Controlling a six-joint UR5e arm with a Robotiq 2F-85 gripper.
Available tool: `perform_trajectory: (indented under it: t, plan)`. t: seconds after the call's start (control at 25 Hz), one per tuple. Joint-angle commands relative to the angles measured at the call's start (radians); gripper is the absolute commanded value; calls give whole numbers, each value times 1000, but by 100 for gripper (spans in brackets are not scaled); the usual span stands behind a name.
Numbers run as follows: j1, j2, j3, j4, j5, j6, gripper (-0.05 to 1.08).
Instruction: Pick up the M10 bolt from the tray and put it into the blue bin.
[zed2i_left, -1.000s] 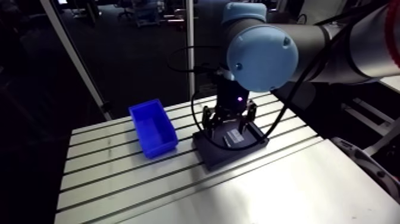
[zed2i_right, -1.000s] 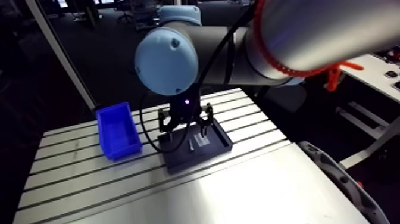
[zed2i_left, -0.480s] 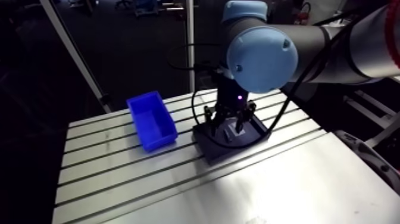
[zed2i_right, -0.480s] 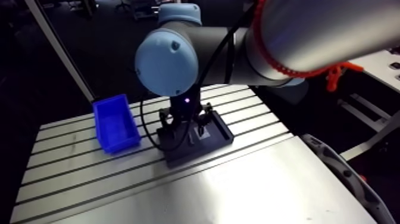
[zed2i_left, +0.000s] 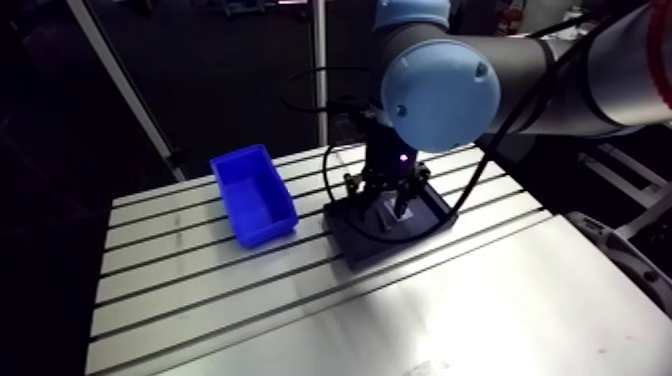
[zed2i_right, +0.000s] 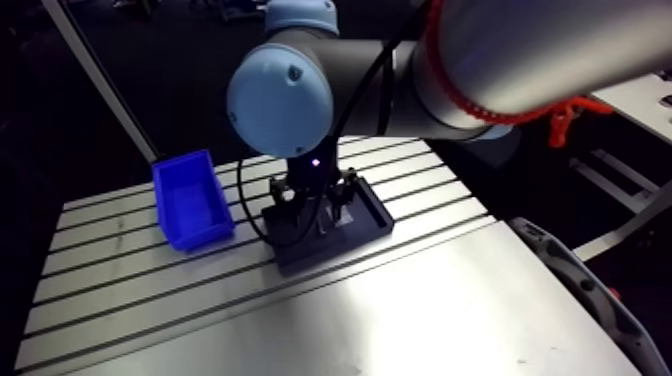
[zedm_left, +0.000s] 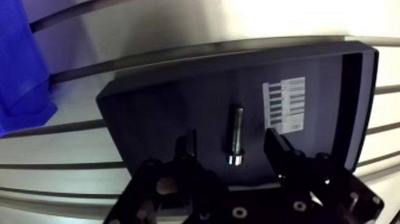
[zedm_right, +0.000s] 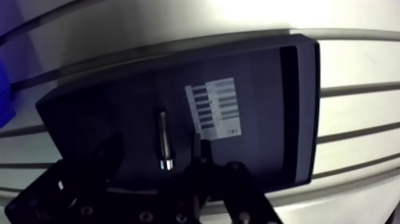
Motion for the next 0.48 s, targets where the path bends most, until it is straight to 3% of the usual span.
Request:
perform_trajectory:
  t: [0.04, 0.48]
  plan:
    - [0, 10, -1, -15, -1, -1, 41]
    - [0, 10, -3, -25, -2, -3, 49]
